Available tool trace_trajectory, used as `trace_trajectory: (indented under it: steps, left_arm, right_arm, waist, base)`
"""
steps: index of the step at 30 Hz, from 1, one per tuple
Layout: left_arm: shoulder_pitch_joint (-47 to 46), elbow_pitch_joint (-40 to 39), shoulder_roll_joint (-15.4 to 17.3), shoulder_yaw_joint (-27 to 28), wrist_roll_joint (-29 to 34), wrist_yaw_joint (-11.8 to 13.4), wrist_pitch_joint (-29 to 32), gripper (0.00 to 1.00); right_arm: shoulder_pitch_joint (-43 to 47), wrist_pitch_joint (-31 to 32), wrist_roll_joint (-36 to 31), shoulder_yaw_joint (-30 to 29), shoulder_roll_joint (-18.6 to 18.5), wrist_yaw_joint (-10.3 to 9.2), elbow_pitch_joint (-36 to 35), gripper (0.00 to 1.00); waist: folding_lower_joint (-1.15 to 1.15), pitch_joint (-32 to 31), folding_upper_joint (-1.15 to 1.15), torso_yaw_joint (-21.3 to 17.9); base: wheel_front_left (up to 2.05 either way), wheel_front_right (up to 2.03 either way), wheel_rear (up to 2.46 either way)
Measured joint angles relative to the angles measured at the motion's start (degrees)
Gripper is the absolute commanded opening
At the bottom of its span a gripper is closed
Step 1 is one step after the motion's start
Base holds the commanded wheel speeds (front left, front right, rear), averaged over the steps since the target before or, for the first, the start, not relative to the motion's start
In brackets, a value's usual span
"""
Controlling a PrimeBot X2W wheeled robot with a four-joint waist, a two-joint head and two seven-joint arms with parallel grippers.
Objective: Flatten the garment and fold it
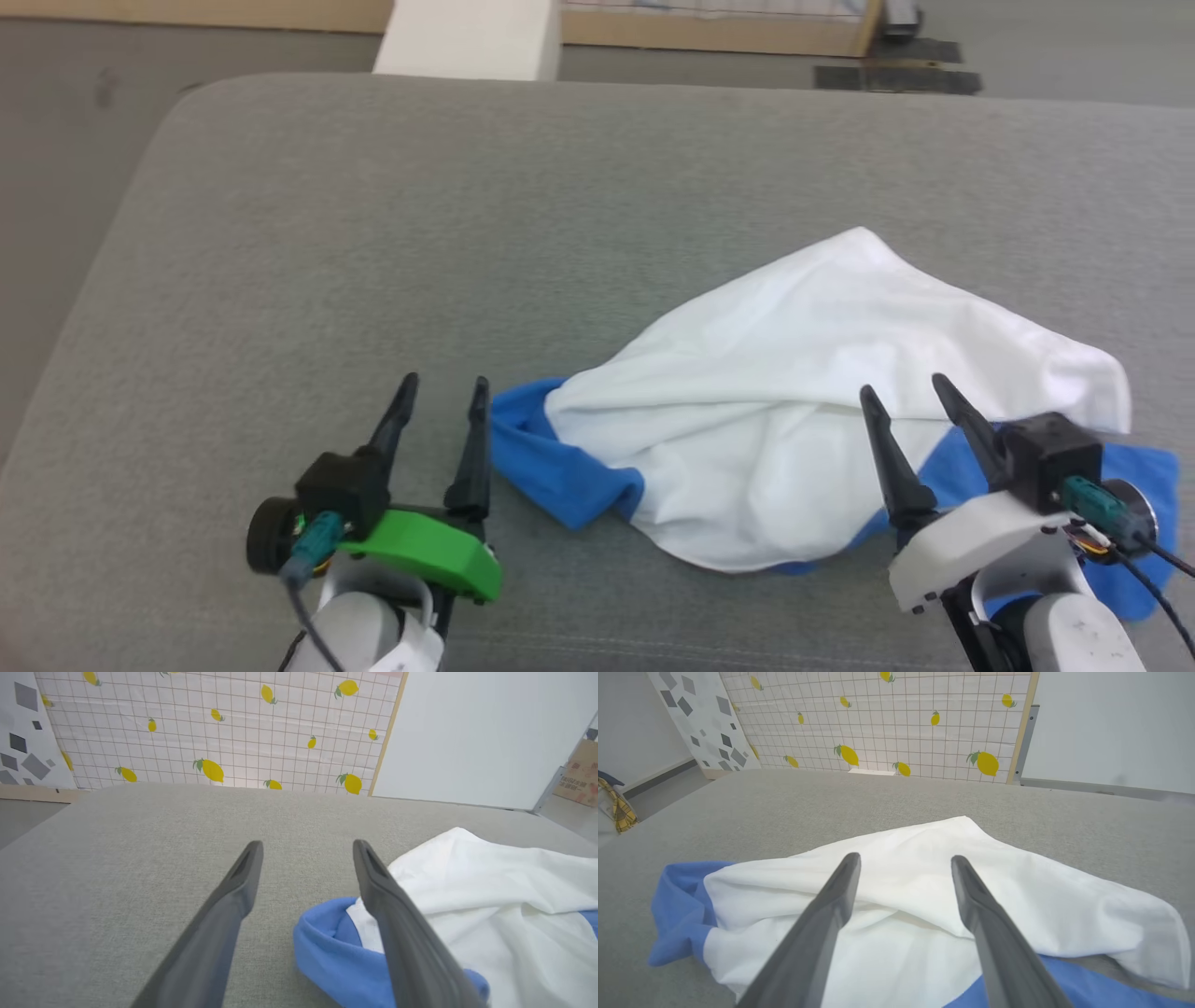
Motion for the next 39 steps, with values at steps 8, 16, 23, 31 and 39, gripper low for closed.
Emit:
trace_trajectory:
  steps: [8,16,23,31,39]
  left_arm:
    - [-11.89,9.83,0.25,-5.38,3.64,-0.8,10.73,1.0]
    - [-18.73,19.78,3.36,-6.42,6.25,1.31,38.94,1.0]
    - [-20.91,16.58,5.7,-8.42,3.85,-1.27,54.33,0.49]
    - [-20.7,10.77,7.42,-1.4,1.38,4.61,40.52,0.0]
    - [-18.47,11.05,9.25,10.48,-3.83,11.92,25.59,0.26]
  right_arm:
    - [0.57,0.6,1.42,-1.65,0.46,0.01,-3.34,1.0]
    - [0.19,0.3,3.18,-0.56,0.52,0.01,-3.47,1.0]
    - [0.03,-0.19,3.69,-1.02,0.49,0.01,-3.45,1.0]
    - [-1.54,-0.18,4.08,-1.25,0.51,0.01,-3.81,1.0]
    - [-2.15,0.19,3.88,-1.34,0.51,0.0,-3.57,1.0]
  waist:
    - [0.0,0.95,0.0,-5.82]
    - [0.0,3.8,0.0,-9.39]
    - [0.0,5.86,0.0,-10.66]
    - [0.0,7.16,0.0,-9.34]
    - [0.0,6.92,0.0,-6.54]
  base:
    - [0.0,0.0,0.0]
    - [0.0,0.0,0.0]
    - [0.0,0.0,0.0]
    - [0.0,0.0,0.0]
    - [0.0,0.0,0.0]
